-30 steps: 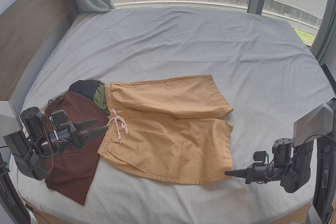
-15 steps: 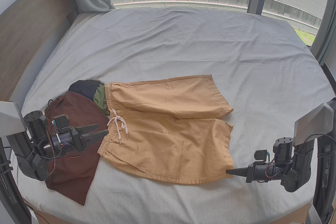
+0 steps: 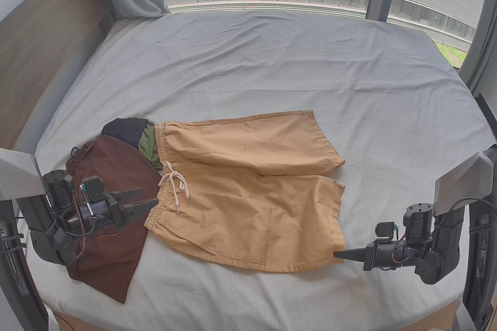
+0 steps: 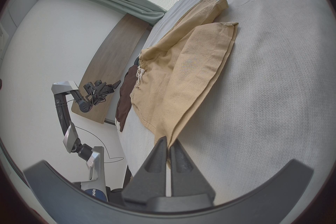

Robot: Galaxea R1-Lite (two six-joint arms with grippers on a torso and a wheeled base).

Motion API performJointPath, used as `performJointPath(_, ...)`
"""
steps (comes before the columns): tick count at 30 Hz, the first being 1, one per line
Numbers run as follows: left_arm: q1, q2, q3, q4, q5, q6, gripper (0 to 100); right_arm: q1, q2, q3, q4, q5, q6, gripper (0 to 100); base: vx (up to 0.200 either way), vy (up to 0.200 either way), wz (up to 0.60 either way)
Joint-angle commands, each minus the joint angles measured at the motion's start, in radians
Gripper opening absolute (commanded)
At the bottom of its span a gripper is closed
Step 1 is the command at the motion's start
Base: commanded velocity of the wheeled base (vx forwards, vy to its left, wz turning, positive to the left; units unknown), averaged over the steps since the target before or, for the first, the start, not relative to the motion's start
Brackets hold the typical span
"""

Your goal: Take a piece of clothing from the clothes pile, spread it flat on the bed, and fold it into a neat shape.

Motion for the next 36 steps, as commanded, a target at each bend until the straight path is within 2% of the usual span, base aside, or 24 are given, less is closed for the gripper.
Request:
performJointPath(1, 0.014, 0.027, -0.003, 0.000, 0.000, -0.005, 100, 0.001, 0.000, -0.001, 0.000, 0.000, -0.001, 0, 0.000, 0.000, 0.00)
performJointPath(7, 0.035, 0.056, -0.015, 0.000, -0.001, -0.056, 100, 0.001, 0.002, -0.001, 0.000, 0.000, -0.002, 0, 0.000, 0.000, 0.00)
performJointPath(17, 0.049, 0.078, -0.016, 0.000, -0.006, -0.070, 100, 0.001, 0.002, -0.001, 0.000, 0.000, -0.004, 0, 0.000, 0.000, 0.00)
performJointPath(26, 0.052, 0.096, -0.006, 0.001, -0.005, -0.122, 100, 0.002, 0.002, -0.003, 0.000, 0.000, -0.004, 0, 0.000, 0.000, 0.00)
performJointPath(36, 0.058, 0.150, -0.010, 0.003, 0.008, -0.123, 100, 0.001, 0.003, -0.003, 0.000, 0.000, -0.004, 0, 0.000, 0.000, 0.00)
